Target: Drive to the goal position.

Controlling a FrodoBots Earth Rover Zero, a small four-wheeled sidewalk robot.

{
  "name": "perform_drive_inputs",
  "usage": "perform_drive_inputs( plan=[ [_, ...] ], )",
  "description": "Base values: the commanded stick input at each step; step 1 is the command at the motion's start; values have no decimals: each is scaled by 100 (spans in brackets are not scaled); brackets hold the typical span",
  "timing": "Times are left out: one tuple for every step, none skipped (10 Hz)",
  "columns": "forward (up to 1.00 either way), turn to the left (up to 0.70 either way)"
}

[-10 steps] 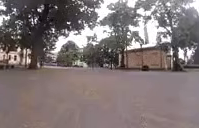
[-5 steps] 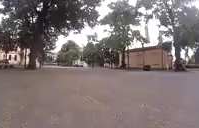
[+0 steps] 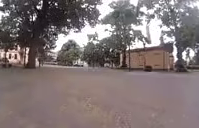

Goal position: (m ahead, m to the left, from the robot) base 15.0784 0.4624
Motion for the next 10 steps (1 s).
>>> perform_drive_inputs(
  plan=[
    [60,0],
    [60,0],
    [60,15],
    [60,15],
    [60,15],
    [60,12],
    [60,4],
    [60,2],
    [60,0],
    [60,0]
  ],
)
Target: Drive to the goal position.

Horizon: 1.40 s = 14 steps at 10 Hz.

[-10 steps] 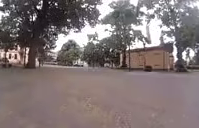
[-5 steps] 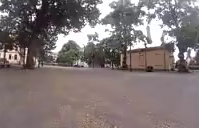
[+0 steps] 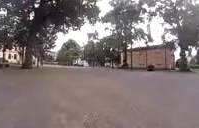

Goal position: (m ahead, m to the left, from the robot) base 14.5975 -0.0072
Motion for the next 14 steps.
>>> perform_drive_inputs(
  plan=[
    [60,0],
    [60,0],
    [60,0],
    [60,0],
    [60,0],
    [60,0],
    [60,0],
    [60,0],
    [60,0],
    [60,0],
    [60,0],
    [60,0],
    [60,0],
    [60,0]
  ],
)
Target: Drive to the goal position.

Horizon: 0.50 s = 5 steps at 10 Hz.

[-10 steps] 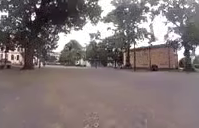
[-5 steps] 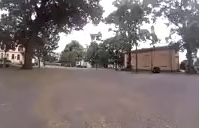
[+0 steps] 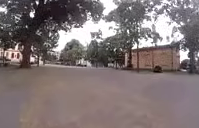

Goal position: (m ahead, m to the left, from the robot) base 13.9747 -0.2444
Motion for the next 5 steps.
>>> perform_drive_inputs(
  plan=[
    [60,0],
    [60,0],
    [60,0],
    [60,0],
    [60,0]
  ],
)
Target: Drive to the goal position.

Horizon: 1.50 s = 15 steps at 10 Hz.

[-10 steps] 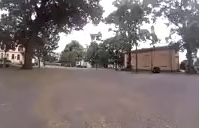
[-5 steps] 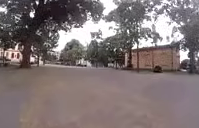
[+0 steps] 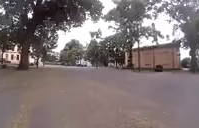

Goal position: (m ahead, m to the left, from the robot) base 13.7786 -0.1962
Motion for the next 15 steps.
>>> perform_drive_inputs(
  plan=[
    [60,0],
    [60,10],
    [60,15],
    [60,15],
    [60,15],
    [60,15],
    [60,15],
    [60,14],
    [60,8],
    [60,2],
    [60,0],
    [60,0],
    [60,0],
    [60,0],
    [60,0]
  ],
)
